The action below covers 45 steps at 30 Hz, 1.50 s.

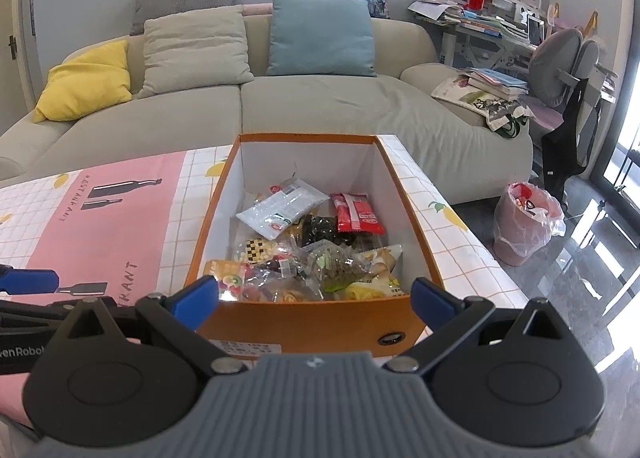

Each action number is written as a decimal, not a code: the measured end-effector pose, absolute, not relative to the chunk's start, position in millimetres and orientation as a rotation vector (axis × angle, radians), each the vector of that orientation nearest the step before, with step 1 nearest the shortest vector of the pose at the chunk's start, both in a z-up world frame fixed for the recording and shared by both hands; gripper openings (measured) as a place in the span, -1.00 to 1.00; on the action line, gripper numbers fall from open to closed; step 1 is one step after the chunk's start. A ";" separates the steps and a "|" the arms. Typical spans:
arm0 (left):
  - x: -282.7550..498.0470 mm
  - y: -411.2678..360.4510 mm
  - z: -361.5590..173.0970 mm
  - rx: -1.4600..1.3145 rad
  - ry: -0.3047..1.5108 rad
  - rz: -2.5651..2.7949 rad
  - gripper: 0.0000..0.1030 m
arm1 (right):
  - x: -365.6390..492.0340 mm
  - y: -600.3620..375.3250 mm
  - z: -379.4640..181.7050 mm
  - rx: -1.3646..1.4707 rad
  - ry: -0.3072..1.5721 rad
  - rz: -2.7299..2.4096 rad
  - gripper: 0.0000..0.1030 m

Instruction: Organize snacks

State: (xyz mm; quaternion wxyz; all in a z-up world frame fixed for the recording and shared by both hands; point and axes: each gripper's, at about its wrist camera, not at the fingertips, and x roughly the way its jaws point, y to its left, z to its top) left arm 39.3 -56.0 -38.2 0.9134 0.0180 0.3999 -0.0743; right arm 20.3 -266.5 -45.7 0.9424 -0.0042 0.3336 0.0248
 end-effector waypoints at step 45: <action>35.4 -51.7 -38.4 0.004 0.842 -0.140 0.63 | 21.4 -263.2 -48.4 -0.026 0.701 0.072 0.94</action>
